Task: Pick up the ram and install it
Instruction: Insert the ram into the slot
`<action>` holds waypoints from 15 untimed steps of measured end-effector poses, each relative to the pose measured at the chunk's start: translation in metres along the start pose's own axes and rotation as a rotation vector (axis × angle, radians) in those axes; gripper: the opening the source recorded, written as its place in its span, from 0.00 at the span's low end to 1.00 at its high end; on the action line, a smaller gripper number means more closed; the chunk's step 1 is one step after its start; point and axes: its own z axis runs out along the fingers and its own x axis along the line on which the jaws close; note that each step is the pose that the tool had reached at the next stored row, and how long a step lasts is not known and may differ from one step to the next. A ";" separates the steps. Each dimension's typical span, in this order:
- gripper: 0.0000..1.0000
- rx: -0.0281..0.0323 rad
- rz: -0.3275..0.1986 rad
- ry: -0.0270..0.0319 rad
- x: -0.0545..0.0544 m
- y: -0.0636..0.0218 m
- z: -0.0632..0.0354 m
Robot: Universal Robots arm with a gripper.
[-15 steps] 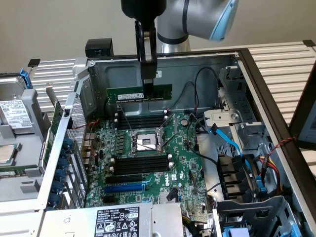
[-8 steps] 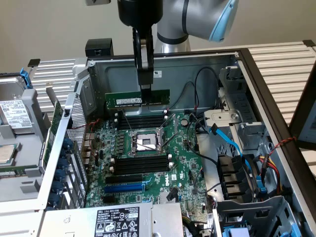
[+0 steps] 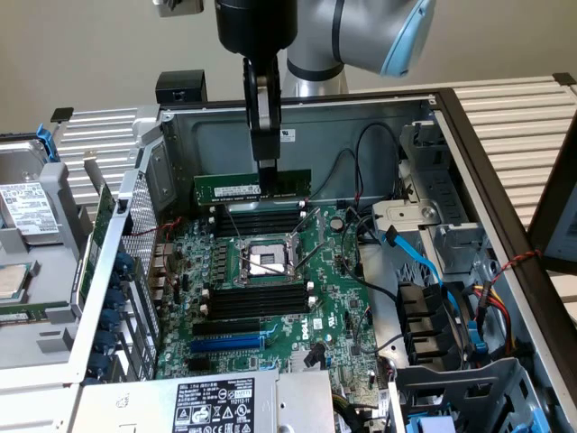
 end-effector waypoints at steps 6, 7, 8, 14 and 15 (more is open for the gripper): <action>0.13 0.0016 0.001 0.0004 -0.003 0.0030 0.0139; 0.13 0.0015 0.001 0.0004 -0.003 0.0036 0.0199; 0.13 0.0016 0.002 -0.0028 -0.003 0.0041 0.0246; 0.13 -0.0001 0.002 -0.0181 -0.003 0.0053 0.0421; 0.13 -0.0001 0.002 -0.0181 -0.003 0.0054 0.0438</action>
